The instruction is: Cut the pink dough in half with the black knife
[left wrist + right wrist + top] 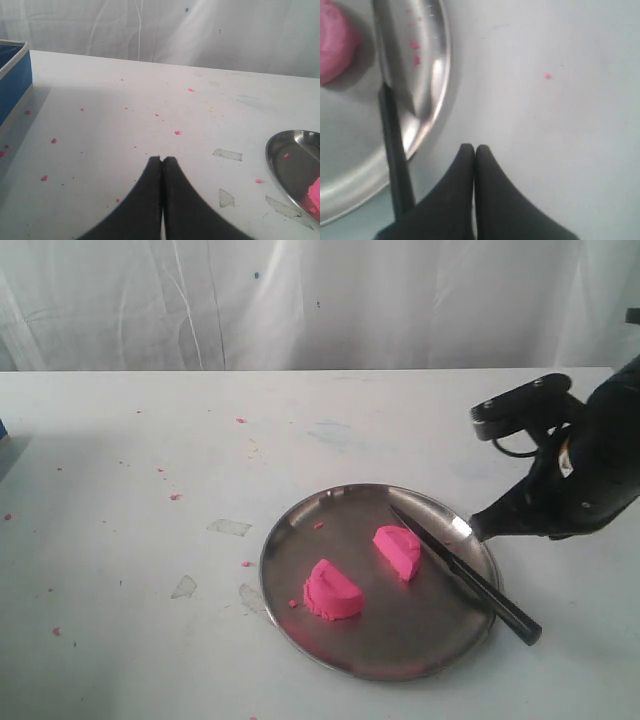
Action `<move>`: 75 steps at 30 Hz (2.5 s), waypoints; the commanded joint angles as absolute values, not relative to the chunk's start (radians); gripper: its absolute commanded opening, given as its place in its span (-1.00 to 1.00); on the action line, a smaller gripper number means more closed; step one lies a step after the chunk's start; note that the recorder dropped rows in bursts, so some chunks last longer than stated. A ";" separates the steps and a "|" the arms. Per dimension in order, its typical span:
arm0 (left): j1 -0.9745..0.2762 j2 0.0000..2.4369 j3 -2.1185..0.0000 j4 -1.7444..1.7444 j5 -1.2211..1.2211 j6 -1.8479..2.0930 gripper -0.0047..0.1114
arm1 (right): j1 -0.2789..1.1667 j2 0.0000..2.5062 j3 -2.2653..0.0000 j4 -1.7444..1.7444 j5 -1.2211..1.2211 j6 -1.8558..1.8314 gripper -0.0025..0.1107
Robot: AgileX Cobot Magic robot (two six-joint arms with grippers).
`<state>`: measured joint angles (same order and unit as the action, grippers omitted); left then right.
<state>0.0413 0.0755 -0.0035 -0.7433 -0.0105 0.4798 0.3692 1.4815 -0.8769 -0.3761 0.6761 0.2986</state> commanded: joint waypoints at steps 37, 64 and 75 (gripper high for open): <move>0.035 0.071 0.000 -0.766 -0.007 0.475 -0.92 | 0.121 0.312 -0.462 -0.131 0.260 0.082 -0.96; 0.035 0.069 0.000 -0.766 0.000 0.475 -0.92 | -0.049 0.000 0.000 0.090 -0.111 0.030 -0.96; 0.035 0.069 0.000 -0.766 0.000 0.475 -0.92 | -0.092 0.000 0.000 -0.091 0.258 0.203 -0.96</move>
<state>0.0413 0.0740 -0.0035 -0.7433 0.0000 0.4798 -0.0878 0.0062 -0.0060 0.0124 0.0966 0.0614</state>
